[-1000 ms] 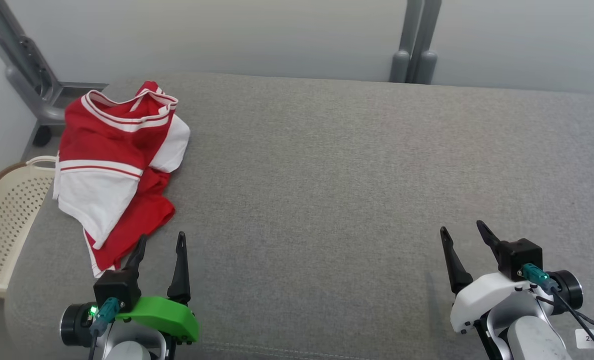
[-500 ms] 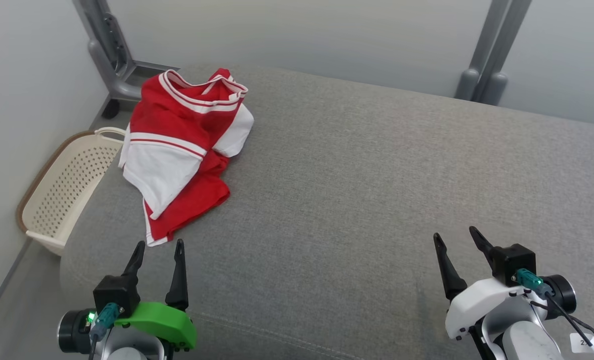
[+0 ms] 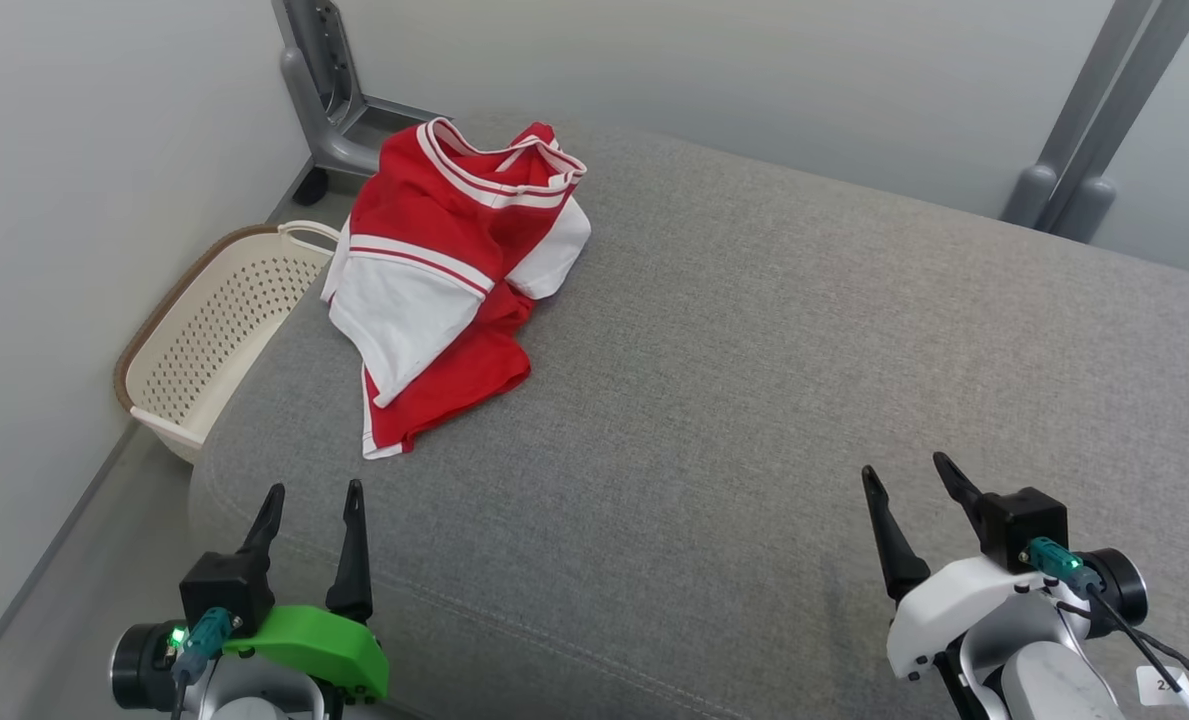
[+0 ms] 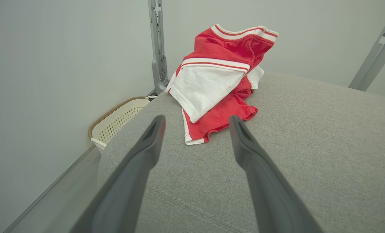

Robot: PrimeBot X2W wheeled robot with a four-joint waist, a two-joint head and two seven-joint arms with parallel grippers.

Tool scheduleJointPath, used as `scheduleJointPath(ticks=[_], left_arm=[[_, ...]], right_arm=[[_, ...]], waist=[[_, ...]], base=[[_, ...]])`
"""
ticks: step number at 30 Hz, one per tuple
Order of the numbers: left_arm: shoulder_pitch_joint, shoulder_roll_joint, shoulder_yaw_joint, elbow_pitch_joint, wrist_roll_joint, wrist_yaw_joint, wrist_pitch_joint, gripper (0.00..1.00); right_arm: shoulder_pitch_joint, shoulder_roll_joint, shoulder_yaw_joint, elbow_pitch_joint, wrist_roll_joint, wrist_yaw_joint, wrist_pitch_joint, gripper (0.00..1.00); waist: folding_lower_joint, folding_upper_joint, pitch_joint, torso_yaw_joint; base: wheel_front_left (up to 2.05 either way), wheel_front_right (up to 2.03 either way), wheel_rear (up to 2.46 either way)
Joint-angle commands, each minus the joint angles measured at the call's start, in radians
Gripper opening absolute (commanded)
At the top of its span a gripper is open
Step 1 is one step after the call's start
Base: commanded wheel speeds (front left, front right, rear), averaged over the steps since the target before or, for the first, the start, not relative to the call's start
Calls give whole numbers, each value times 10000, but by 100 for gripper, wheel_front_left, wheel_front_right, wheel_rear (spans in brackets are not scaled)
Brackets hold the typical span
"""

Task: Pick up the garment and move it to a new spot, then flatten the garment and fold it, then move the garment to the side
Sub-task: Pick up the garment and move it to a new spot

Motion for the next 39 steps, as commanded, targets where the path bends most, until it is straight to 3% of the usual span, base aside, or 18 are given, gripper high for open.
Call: scheduleJointPath(ticks=[1, 8, 14, 19, 30, 39], left_arm=[[55, 41, 17, -38, -58, 32, -23, 100], [-862, 19, -212, 376, -283, -289, 754, 100], [-2938, -138, -532, 1477, -755, -698, 2997, 100], [-4767, -248, -566, 2385, -1165, -754, 4561, 100], [-7267, -17, -689, 3863, -1274, -738, 6086, 100], [-8606, 565, -768, 4724, -981, -547, 6063, 100]], right_arm=[[-63, -43, 13, 3, 32, 1, -48, 100], [-124, -44, -16, -143, -85, 1, 75, 100], [-283, -44, -43, -610, -268, 1, 331, 100], [-349, -44, 54, -1020, -406, 1, 611, 100], [-566, -43, 374, -1684, -673, -1, 1019, 100], [-734, -45, 750, -1988, -746, -1, 1176, 100]], waist=[[0, 0, 33, 53], [0, 0, 224, 48], [0, 0, 653, -6], [0, 0, 1145, -284], [0, 0, 2224, -1202], [0, 0, 3058, -2134]], base=[[0, 0, 0], [0, 0, 0], [0, 0, 0], [0, 0, 0], [0, 0, 0], [0, 0, 0]])
